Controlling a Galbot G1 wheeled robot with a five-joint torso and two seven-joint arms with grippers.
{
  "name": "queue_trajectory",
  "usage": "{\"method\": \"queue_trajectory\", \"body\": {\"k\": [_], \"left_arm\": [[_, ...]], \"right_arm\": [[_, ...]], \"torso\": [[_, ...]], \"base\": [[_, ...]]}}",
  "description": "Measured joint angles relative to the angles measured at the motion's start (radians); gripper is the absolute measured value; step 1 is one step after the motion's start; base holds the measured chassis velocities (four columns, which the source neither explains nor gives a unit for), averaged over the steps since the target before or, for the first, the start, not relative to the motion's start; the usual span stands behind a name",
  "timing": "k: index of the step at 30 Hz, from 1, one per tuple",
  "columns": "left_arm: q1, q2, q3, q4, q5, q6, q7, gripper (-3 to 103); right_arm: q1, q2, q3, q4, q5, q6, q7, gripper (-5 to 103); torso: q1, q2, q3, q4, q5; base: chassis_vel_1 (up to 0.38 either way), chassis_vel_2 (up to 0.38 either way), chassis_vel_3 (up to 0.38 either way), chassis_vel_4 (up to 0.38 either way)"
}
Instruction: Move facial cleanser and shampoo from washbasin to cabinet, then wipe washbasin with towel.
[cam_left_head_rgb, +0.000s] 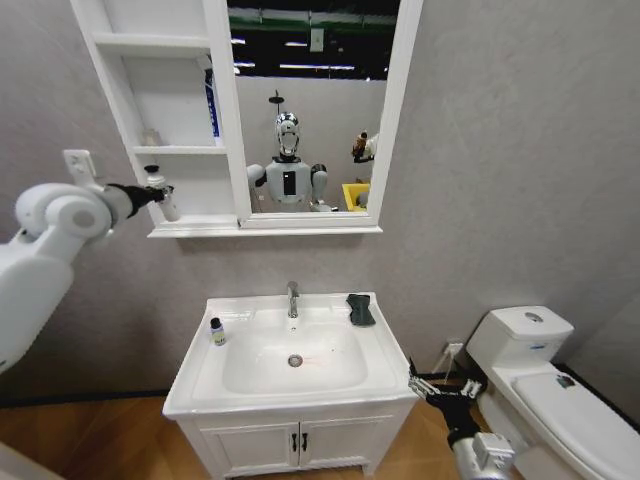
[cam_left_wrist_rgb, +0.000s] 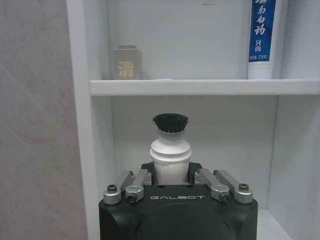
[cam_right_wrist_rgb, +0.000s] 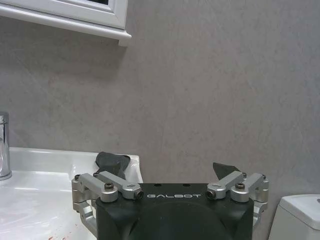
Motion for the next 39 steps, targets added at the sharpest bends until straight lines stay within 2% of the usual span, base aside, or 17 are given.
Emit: {"method": "queue_trajectory", "body": {"k": [6,10,14,16,18,19,22,23,24,25,27,28,31,32,36,38,39], "left_arm": [[-0.050,-0.074,0.057,0.142,0.080,-0.010,0.043,32],[-0.051,-0.085,0.058,0.174,0.108,-0.012,0.056,32],[-0.049,-0.101,0.059,0.225,0.153,-0.034,0.104,30],[-0.048,-0.108,0.056,0.235,0.161,-0.043,0.110,36],[-0.048,-0.117,0.051,0.244,0.169,-0.054,0.113,46],[-0.048,-0.117,0.051,0.244,0.169,-0.054,0.113,46],[-0.038,-0.121,0.039,0.236,0.176,-0.068,0.114,63],[-0.038,-0.121,0.039,0.236,0.176,-0.068,0.114,63],[-0.030,-0.121,0.029,0.226,0.176,-0.070,0.113,68],[-0.017,-0.118,0.014,0.209,0.174,-0.070,0.107,68],[0.028,-0.095,-0.026,0.139,0.156,-0.070,0.079,80],[0.028,-0.095,-0.026,0.139,0.156,-0.070,0.079,80],[0.107,-0.051,-0.080,0.021,0.153,-0.072,0.040,95],[0.107,-0.051,-0.080,0.021,0.153,-0.072,0.040,95],[0.229,-0.011,-0.161,-0.129,0.151,-0.071,-0.008,100],[0.350,0.014,-0.221,-0.281,0.130,-0.071,-0.072,100],[0.350,0.014,-0.221,-0.281,0.130,-0.071,-0.072,100]], "right_arm": [[-0.006,0.000,0.025,-0.008,0.013,0.014,0.009,100],[-0.005,0.000,0.034,-0.013,0.016,0.018,0.009,100],[-0.001,-0.001,0.045,-0.018,0.020,0.021,0.009,100],[0.005,-0.002,0.054,-0.018,0.021,0.019,0.007,100],[0.014,-0.003,0.067,-0.018,0.022,0.016,0.005,100],[0.014,-0.003,0.067,-0.018,0.022,0.016,0.005,100],[0.012,-0.003,0.077,-0.014,0.026,0.014,0.003,100],[0.012,-0.003,0.077,-0.014,0.026,0.014,0.003,100],[0.008,-0.003,0.077,-0.013,0.026,0.015,0.003,100],[0.006,-0.002,0.077,-0.012,0.027,0.016,0.004,100],[0.002,-0.002,0.077,-0.010,0.031,0.017,0.005,100],[0.002,-0.002,0.077,-0.010,0.031,0.017,0.005,100],[0.002,-0.003,0.077,-0.008,0.032,0.017,0.005,100],[0.002,-0.003,0.077,-0.008,0.032,0.017,0.005,100],[0.005,0.000,0.066,-0.001,0.038,0.012,0.005,100],[0.007,0.003,0.060,0.001,0.038,0.009,0.006,100],[0.007,0.003,0.060,0.001,0.038,0.009,0.006,100]], "torso": [[0.000,0.000,0.000,0.0001,0.0000],[0.000,0.000,0.000,0.0005,0.0000],[0.000,0.000,0.000,0.0006,-0.0001],[0.000,0.000,0.000,0.0003,-0.0001],[0.000,0.000,0.000,0.0002,0.0000],[0.000,0.000,0.000,0.0002,0.0000],[0.000,0.000,0.000,0.0002,0.0000],[0.000,0.000,0.000,0.0002,0.0000],[0.000,0.000,0.000,0.0002,0.0000],[0.000,0.000,0.000,0.0000,0.0001],[0.000,0.000,0.000,-0.0001,0.0000],[0.000,0.000,0.000,-0.0001,0.0000],[0.000,0.000,0.000,0.0005,-0.0002],[0.000,0.000,0.000,0.0005,-0.0002],[0.000,0.000,0.000,0.0004,0.0000],[0.000,0.000,0.000,0.0001,0.0000],[0.000,0.000,0.000,0.0001,0.0000]], "base": [[0.000,0.000,0.000,0.000],[0.000,0.000,0.000,0.000],[0.000,0.000,0.000,0.000],[0.000,0.000,0.000,0.000],[0.000,0.000,0.000,0.000],[0.000,0.000,0.000,0.000],[0.000,0.000,0.000,0.000],[0.000,0.000,0.000,0.000],[0.000,0.000,0.000,0.000],[0.000,0.000,0.000,0.000],[0.000,0.000,0.000,0.000],[0.000,0.000,0.000,0.000],[0.000,0.000,0.000,0.000],[0.000,0.000,0.000,0.000],[0.000,0.000,0.000,0.000],[0.000,0.000,0.000,0.000],[0.000,0.000,0.000,0.000]]}}
